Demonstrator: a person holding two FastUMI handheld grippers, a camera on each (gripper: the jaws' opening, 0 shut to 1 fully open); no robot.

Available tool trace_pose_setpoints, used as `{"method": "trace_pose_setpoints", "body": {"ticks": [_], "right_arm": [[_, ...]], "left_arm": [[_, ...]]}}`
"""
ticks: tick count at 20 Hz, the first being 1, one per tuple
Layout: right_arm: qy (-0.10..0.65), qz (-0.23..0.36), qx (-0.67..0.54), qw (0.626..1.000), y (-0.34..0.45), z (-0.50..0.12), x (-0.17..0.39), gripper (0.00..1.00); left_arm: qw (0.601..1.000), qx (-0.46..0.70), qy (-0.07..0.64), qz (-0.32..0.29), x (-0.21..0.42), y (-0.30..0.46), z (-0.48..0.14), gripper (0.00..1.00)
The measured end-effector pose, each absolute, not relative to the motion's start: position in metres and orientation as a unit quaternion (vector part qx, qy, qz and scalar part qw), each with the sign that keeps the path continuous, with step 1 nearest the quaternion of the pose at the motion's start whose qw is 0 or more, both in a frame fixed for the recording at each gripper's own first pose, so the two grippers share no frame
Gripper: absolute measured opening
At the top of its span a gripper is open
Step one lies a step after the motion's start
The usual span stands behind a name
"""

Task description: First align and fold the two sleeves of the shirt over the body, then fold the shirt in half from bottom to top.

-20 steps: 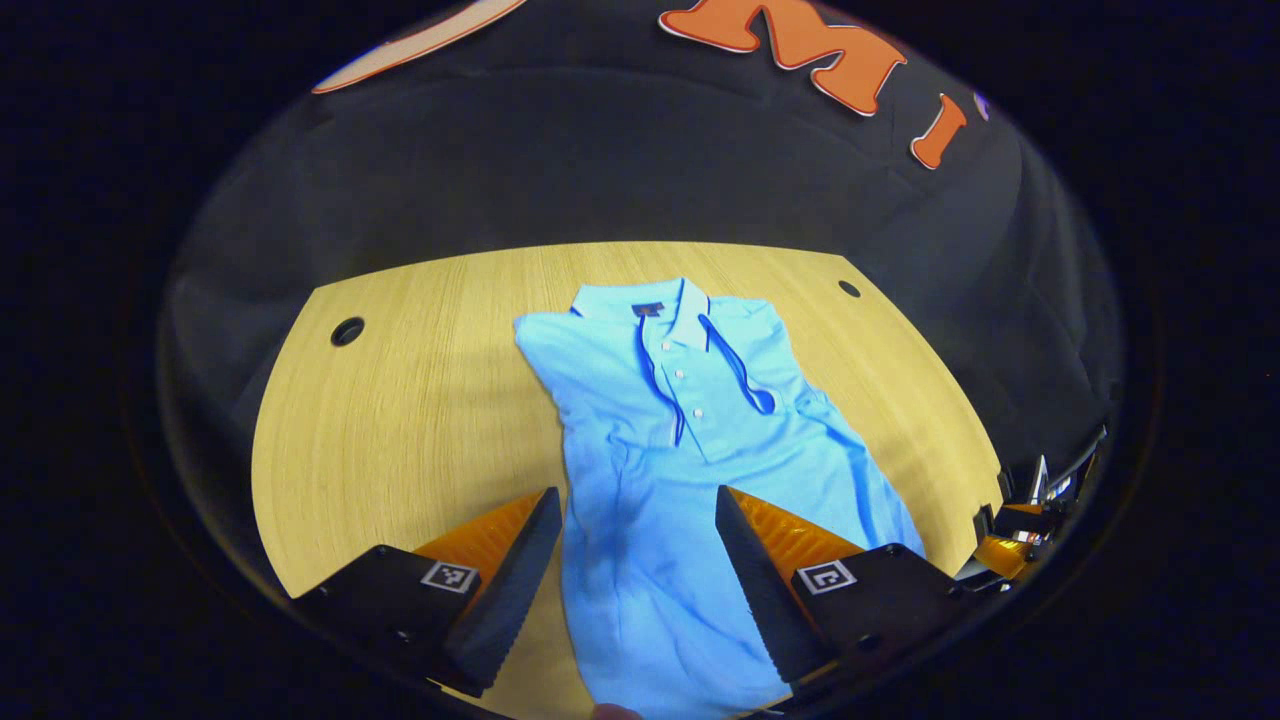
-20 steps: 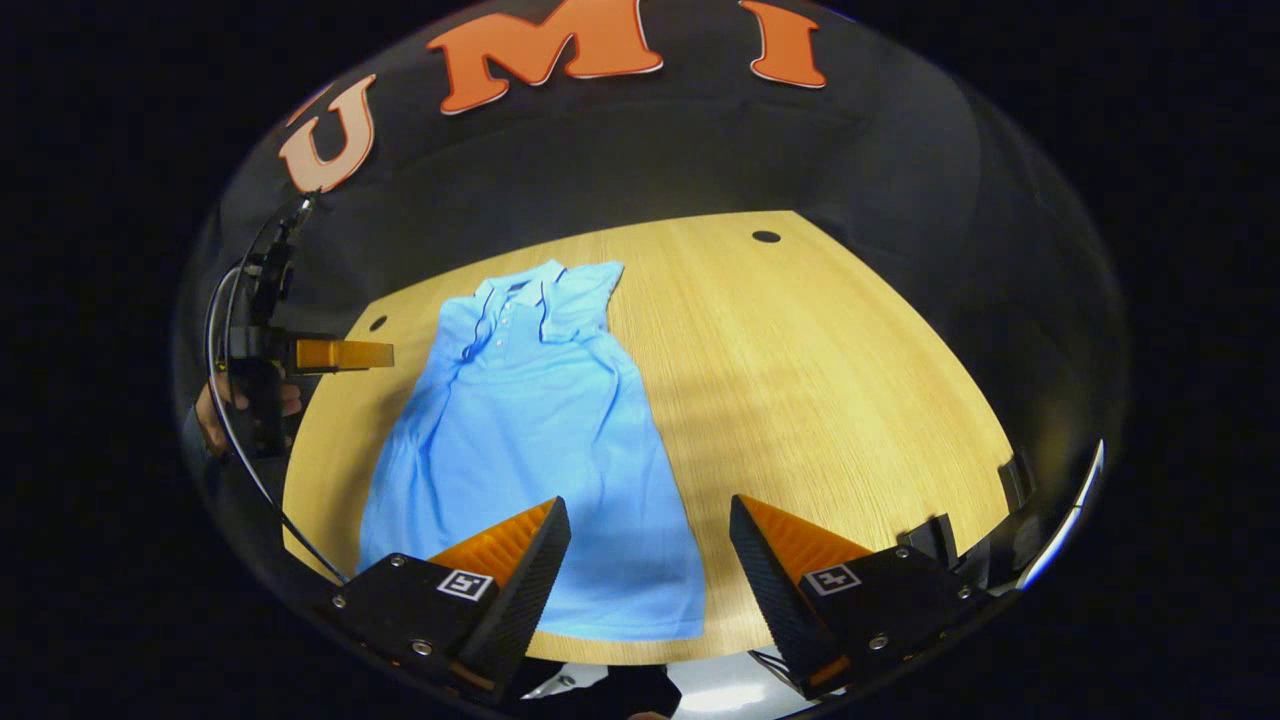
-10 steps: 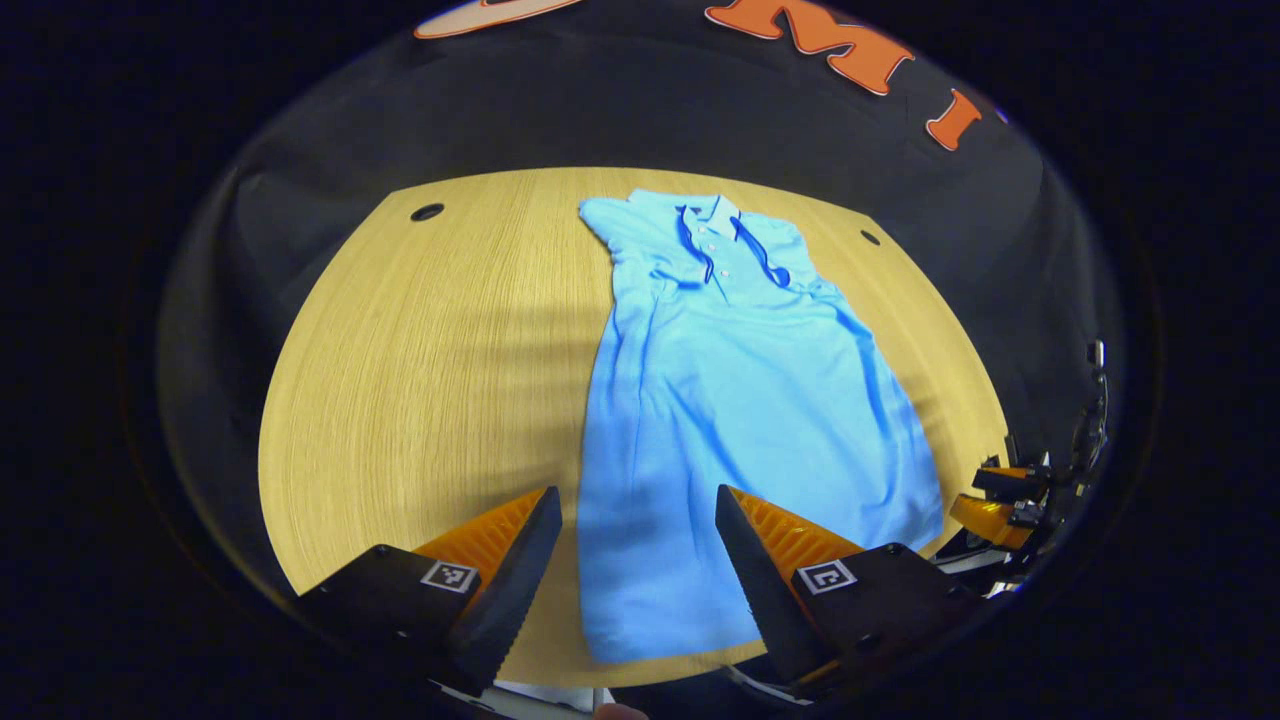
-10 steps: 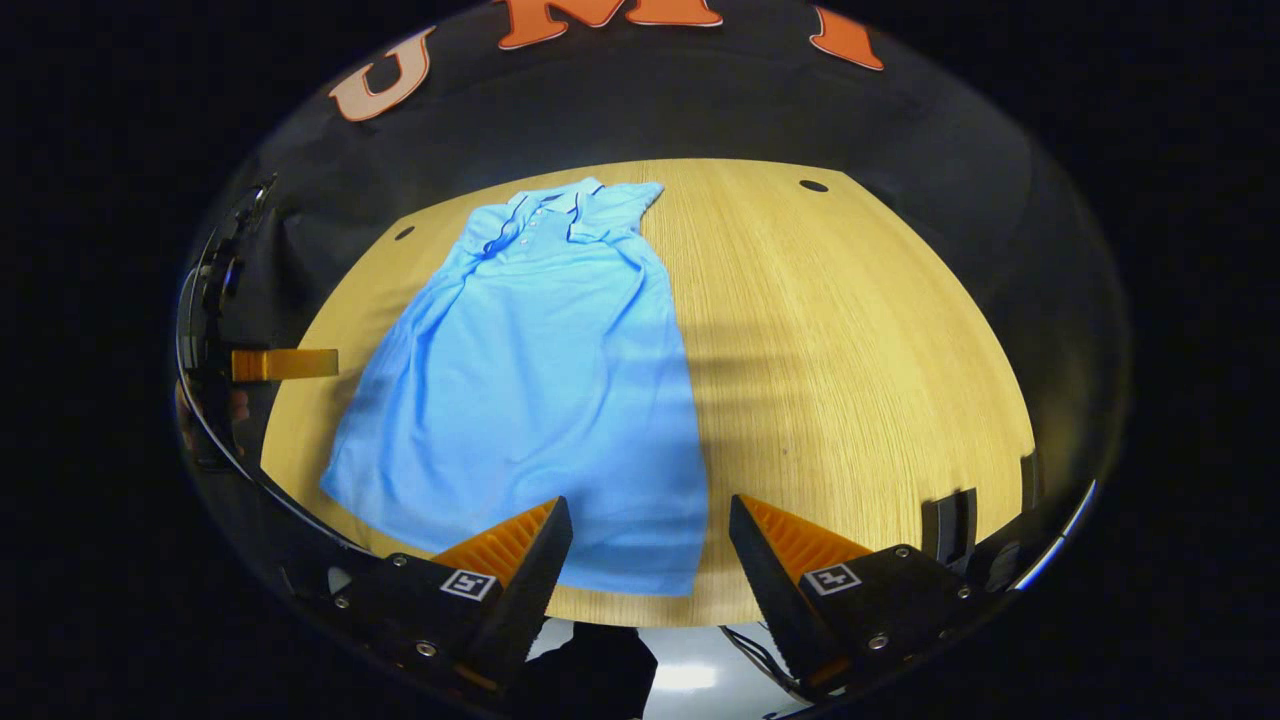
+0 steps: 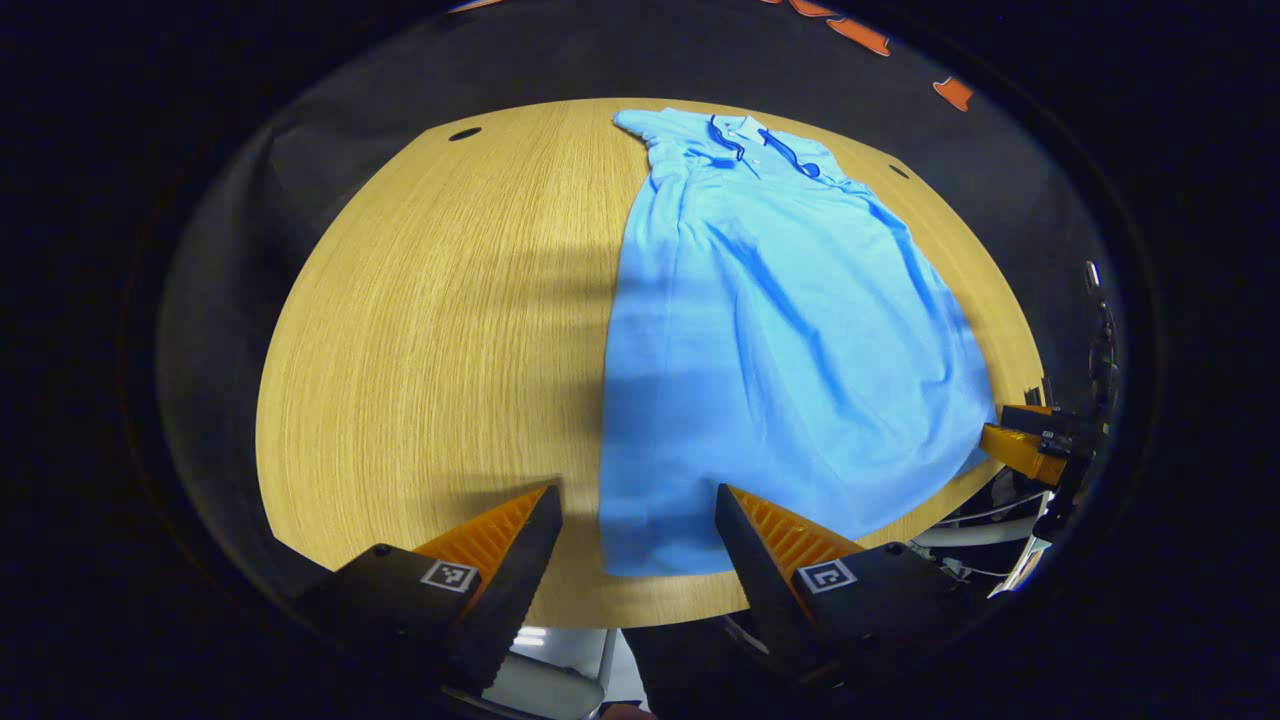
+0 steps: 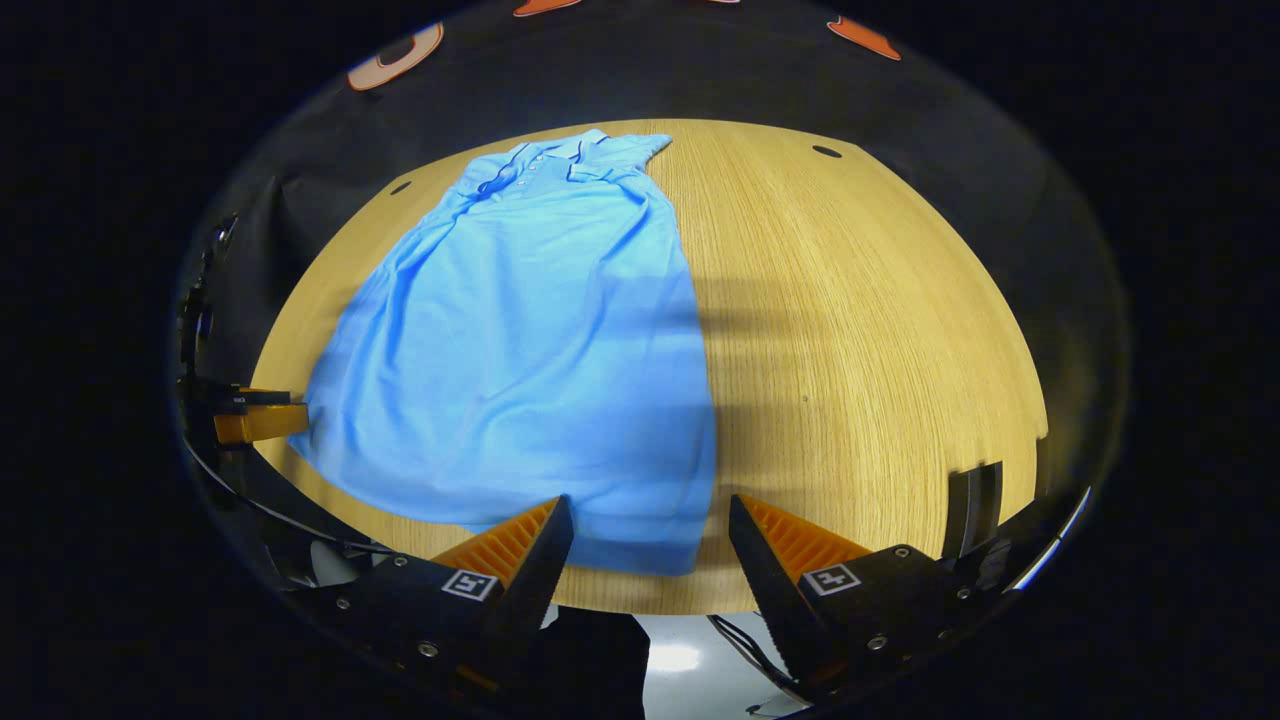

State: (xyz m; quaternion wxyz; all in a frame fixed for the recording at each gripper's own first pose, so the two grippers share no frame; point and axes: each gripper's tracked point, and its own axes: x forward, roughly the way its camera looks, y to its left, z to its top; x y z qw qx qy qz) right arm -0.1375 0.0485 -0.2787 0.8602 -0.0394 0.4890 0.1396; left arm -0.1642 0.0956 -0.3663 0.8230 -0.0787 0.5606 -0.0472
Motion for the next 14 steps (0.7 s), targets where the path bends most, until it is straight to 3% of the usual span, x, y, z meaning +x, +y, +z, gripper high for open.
{"method": "trace_pose_setpoints", "body": {"ticks": [3,5,6,7,9,10,11,13,14], "right_arm": [[0.484,0.131,-0.055,0.863,0.048,-0.281,-0.134,0.87],[0.462,0.151,-0.073,0.871,0.057,-0.277,-0.129,0.73],[0.454,0.162,-0.078,0.873,0.062,-0.279,-0.128,0.58],[0.454,0.161,-0.077,0.873,0.064,-0.280,-0.128,0.50],[0.454,0.141,-0.056,0.878,0.061,-0.279,-0.124,0.19],[0.463,0.130,-0.040,0.876,0.060,-0.280,-0.125,0.08],[0.473,0.120,-0.021,0.872,0.059,-0.281,-0.124,0.05],[0.483,0.115,0.029,0.867,0.065,-0.278,-0.121,0.02],[0.482,0.116,0.052,0.867,0.069,-0.277,-0.118,0.01]], "left_arm": [[0.826,-0.052,0.559,-0.039,-0.171,0.095,-0.373,1.00],[0.828,-0.050,0.558,-0.039,-0.167,0.089,-0.372,0.98],[0.829,-0.046,0.556,-0.045,-0.165,0.086,-0.371,0.89],[0.829,-0.044,0.555,-0.049,-0.167,0.081,-0.372,0.85],[0.833,-0.048,0.548,-0.050,-0.164,0.073,-0.368,0.65],[0.838,-0.050,0.542,-0.046,-0.161,0.070,-0.367,0.43],[0.839,-0.047,0.540,-0.037,-0.162,0.070,-0.367,0.21],[0.842,-0.043,0.537,-0.038,-0.159,0.067,-0.367,0.07],[0.845,-0.042,0.531,-0.042,-0.157,0.067,-0.363,0.07]]}}
